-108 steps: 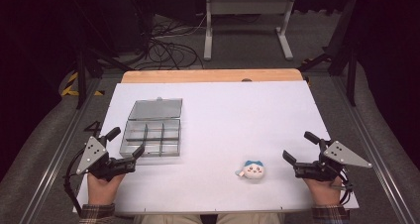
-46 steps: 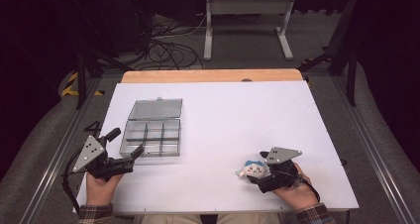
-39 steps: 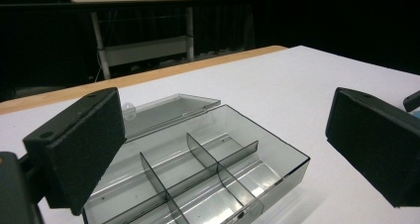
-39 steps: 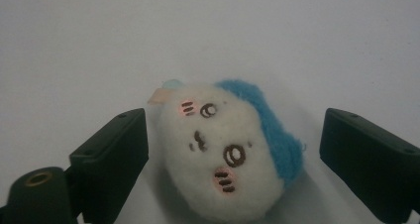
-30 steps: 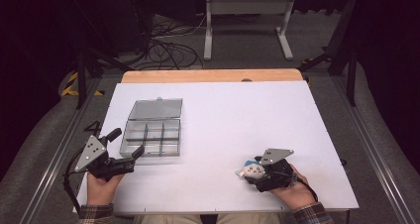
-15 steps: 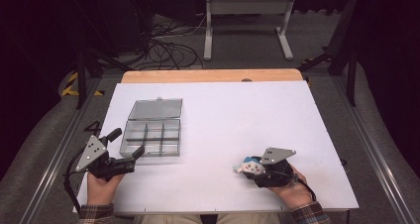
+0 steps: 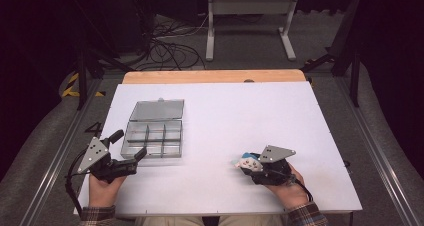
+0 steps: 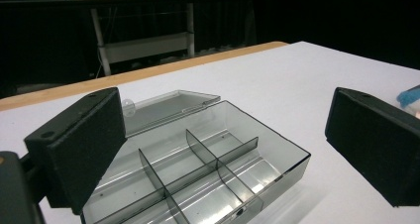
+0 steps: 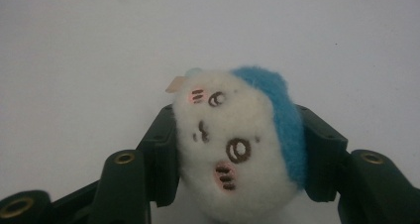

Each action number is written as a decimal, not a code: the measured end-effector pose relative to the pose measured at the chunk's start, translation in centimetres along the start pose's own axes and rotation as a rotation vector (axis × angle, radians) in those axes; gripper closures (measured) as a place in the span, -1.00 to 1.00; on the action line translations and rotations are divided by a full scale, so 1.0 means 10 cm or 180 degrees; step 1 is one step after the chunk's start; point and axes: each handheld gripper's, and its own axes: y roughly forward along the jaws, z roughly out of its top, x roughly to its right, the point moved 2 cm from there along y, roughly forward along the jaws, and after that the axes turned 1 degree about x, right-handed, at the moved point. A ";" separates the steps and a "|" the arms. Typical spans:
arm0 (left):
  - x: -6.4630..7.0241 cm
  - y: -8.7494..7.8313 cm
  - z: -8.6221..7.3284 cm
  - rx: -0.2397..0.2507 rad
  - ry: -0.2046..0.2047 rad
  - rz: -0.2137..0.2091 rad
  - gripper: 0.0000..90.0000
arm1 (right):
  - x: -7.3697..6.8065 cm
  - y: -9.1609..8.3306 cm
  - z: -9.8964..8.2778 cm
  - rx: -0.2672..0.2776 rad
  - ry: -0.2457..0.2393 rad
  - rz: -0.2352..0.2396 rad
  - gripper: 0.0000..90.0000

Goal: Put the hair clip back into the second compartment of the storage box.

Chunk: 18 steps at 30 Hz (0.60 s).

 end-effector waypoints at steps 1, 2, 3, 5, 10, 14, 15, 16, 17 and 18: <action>0.00 0.00 0.00 -0.0004 -0.0005 0.0009 -0.94 | 0.00 0.00 0.01 0.0004 0.0001 -0.0012 0.00; 0.00 0.00 -0.01 -0.0007 -0.0002 0.0011 -0.94 | -0.01 0.00 0.03 0.0009 0.0011 -0.0026 0.00; 0.00 0.00 -0.01 -0.0007 -0.0006 0.0007 -0.94 | -0.01 0.00 0.04 0.0022 0.0020 -0.0039 0.00; 0.00 0.01 -0.01 -0.0014 0.0006 0.0004 -0.94 | -0.02 0.00 0.06 0.0043 0.0023 -0.0066 0.01; 0.00 0.01 -0.01 -0.0023 0.0018 0.0015 -0.94 | -0.04 0.02 0.15 0.0120 0.0019 -0.0096 0.02; -0.01 -0.01 -0.02 -0.0032 0.0020 0.0023 -0.94 | -0.06 0.04 0.19 0.0147 0.0026 -0.0092 0.02; -0.01 -0.01 -0.02 -0.0035 0.0027 0.0022 -0.94 | -0.07 0.05 0.21 0.0158 0.0029 -0.0079 0.02; -0.01 -0.01 -0.02 -0.0037 0.0028 0.0022 -0.93 | -0.08 0.06 0.23 0.0164 0.0024 -0.0074 0.02; -0.01 -0.01 -0.02 -0.0027 0.0013 0.0023 -0.93 | -0.09 0.06 0.24 0.0168 0.0019 -0.0071 0.02; -0.01 -0.01 -0.02 -0.0029 0.0010 0.0020 -0.93 | -0.10 0.08 0.28 0.0185 0.0009 -0.0067 0.02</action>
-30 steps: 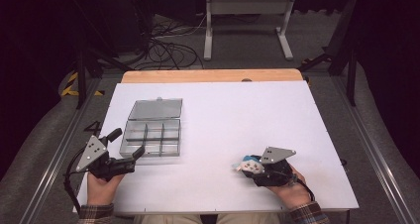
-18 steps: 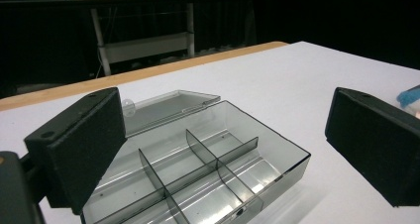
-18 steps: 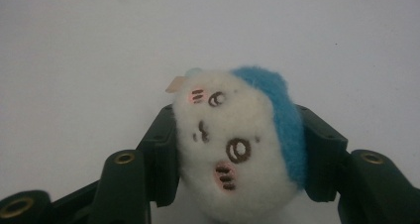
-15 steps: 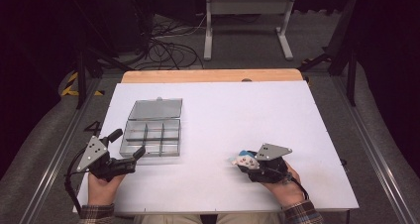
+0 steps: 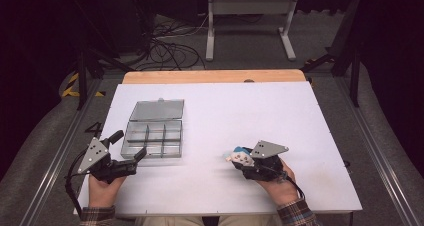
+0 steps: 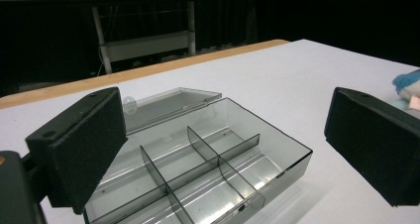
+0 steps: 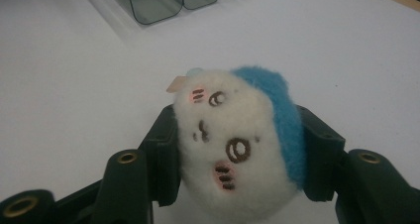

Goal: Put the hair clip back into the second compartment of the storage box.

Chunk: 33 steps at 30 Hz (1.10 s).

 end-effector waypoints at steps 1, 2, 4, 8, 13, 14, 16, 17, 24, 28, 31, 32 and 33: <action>0.00 0.00 0.00 -0.0005 0.0001 -0.0012 -0.93 | 0.00 0.00 0.00 0.0000 0.0000 0.0000 0.02; 0.00 0.00 0.00 0.0002 0.0006 -0.0017 -0.92 | -0.01 0.01 0.02 0.0003 0.0002 0.0004 0.02; 0.01 0.00 0.00 -0.0005 0.0026 -0.0002 -0.91 | -0.02 0.03 0.05 0.0012 -0.0004 -0.0003 0.02; 0.01 0.00 0.00 0.0002 0.0026 -0.0002 -0.88 | -0.04 0.05 0.12 0.0056 0.0006 0.0014 0.02; 0.05 0.02 0.01 0.0000 0.0040 -0.0035 -0.80 | -0.07 0.06 0.21 0.0087 0.0001 0.0044 0.02; 0.06 0.02 0.01 -0.0005 0.0060 -0.0048 -0.78 | -0.08 0.06 0.23 0.0088 -0.0007 0.0056 0.02; 0.08 0.04 0.01 -0.0023 0.0083 -0.0070 -0.75 | -0.10 0.07 0.26 0.0091 -0.0013 0.0080 0.02; 0.10 0.05 0.01 -0.0034 0.0098 -0.0089 -0.72 | -0.12 0.08 0.30 0.0094 -0.0022 0.0095 0.02; 0.23 0.14 0.00 -0.0173 0.0284 -0.0186 -0.66 | -0.19 0.09 0.44 0.0141 -0.0037 0.0196 0.02; 0.33 0.19 0.00 -0.0215 0.0405 -0.0301 -0.59 | -0.24 0.10 0.53 0.0131 -0.0055 0.0270 0.02; 0.41 0.24 0.00 -0.0240 0.0503 -0.0440 -0.50 | -0.28 0.12 0.59 0.0119 -0.0061 0.0320 0.02; 0.43 0.25 0.01 -0.0252 0.0558 -0.0472 -0.49 | -0.29 0.13 0.60 0.0112 -0.0067 0.0330 0.02; 0.46 0.26 0.00 -0.0279 0.0559 -0.0521 -0.47 | -0.30 0.13 0.62 0.0106 -0.0069 0.0350 0.02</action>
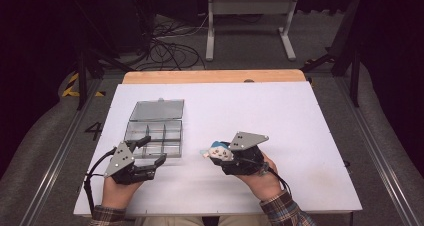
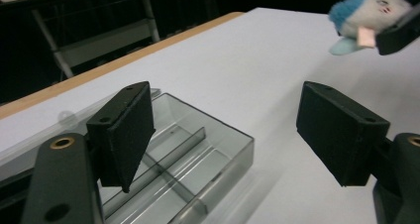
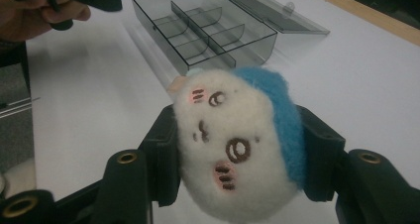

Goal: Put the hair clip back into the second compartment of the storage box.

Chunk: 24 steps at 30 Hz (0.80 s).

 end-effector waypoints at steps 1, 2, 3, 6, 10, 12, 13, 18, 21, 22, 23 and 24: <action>0.02 0.02 0.01 0.0004 0.0049 -0.0027 -0.46 | -0.01 0.01 0.02 0.0003 0.0004 0.0026 0.02; 0.04 0.03 0.01 -0.0010 0.0070 -0.0072 -0.44 | -0.02 0.01 0.03 0.0014 0.0018 0.0062 0.02; 0.06 0.04 0.01 -0.0016 0.0125 -0.0091 -0.42 | -0.03 0.03 0.05 0.0031 0.0053 0.0124 0.02; 0.13 0.08 0.02 -0.0053 0.0248 -0.0180 -0.37 | -0.05 0.04 0.08 0.0037 0.0075 0.0160 0.02; 0.22 0.12 0.03 -0.0108 0.0484 -0.0239 -0.25 | -0.09 0.09 0.11 0.0010 0.0088 0.0232 0.02; 0.25 0.14 0.03 -0.0123 0.0560 -0.0249 -0.20 | -0.12 0.12 0.12 -0.0009 0.0078 0.0269 0.02; 0.27 0.15 0.03 -0.0139 0.0605 -0.0259 -0.17 | -0.13 0.13 0.13 -0.0016 0.0076 0.0287 0.02; 0.33 0.18 0.03 -0.0177 0.0784 -0.0294 -0.06 | -0.16 0.17 0.16 -0.0039 0.0069 0.0334 0.01; 0.35 0.19 0.02 -0.0183 0.0837 -0.0311 -0.02 | -0.18 0.19 0.17 -0.0064 0.0067 0.0357 0.01; 0.36 0.19 0.02 -0.0183 0.0863 -0.0323 -0.01 | -0.18 0.20 0.17 -0.0068 0.0056 0.0372 0.01; 0.36 0.19 0.02 -0.0186 0.0873 -0.0328 0.01 | -0.19 0.21 0.17 -0.0082 0.0053 0.0388 0.01; 0.37 0.19 0.02 -0.0183 0.0883 -0.0336 0.02 | -0.20 0.22 0.18 -0.0088 0.0054 0.0399 0.01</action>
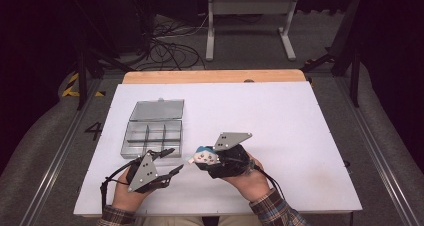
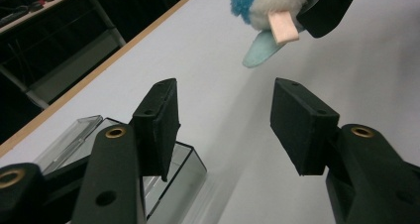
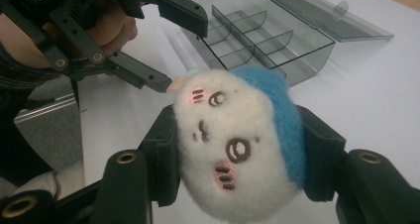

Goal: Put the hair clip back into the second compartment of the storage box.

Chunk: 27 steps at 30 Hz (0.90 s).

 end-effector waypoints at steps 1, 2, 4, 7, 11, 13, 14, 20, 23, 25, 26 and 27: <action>0.01 0.00 0.00 -0.0003 0.0010 -0.0001 0.04 | 0.00 0.01 0.00 -0.0008 -0.0001 0.0011 0.01; 0.01 0.00 0.00 0.0003 0.0027 -0.0013 0.06 | -0.01 0.02 0.00 -0.0021 0.0001 0.0017 0.01; 0.02 0.01 0.01 0.0010 0.0063 -0.0045 0.11 | -0.02 0.04 0.01 -0.0041 0.0002 0.0037 0.01; 0.04 0.02 0.01 -0.0001 0.0094 -0.0075 0.18 | -0.03 0.07 0.02 -0.0070 0.0011 0.0067 0.01; 0.06 0.02 0.01 -0.0034 0.0163 -0.0100 0.29 | -0.03 0.10 0.03 -0.0084 0.0036 0.0094 0.01; 0.06 0.02 0.01 -0.0035 0.0188 -0.0112 0.33 | -0.04 0.11 0.03 -0.0085 0.0048 0.0115 0.01; 0.07 0.03 0.01 -0.0033 0.0195 -0.0108 0.35 | -0.04 0.11 0.04 -0.0096 0.0056 0.0125 0.01; 0.09 0.02 0.01 -0.0071 0.0296 -0.0102 0.49 | -0.03 0.14 0.03 -0.0149 0.0155 0.0183 0.01; 0.11 0.04 0.02 -0.0094 0.0371 -0.0130 0.55 | -0.01 0.15 0.02 -0.0173 0.0205 0.0218 0.01; 0.12 0.04 0.02 -0.0116 0.0365 -0.0133 0.60 | -0.02 0.16 0.02 -0.0192 0.0235 0.0256 0.01; 0.12 0.04 0.02 -0.0108 0.0392 -0.0152 0.62 | -0.02 0.16 0.02 -0.0199 0.0245 0.0255 0.01; 0.12 0.04 0.02 -0.0112 0.0412 -0.0151 0.65 | -0.01 0.16 0.02 -0.0202 0.0254 0.0257 0.01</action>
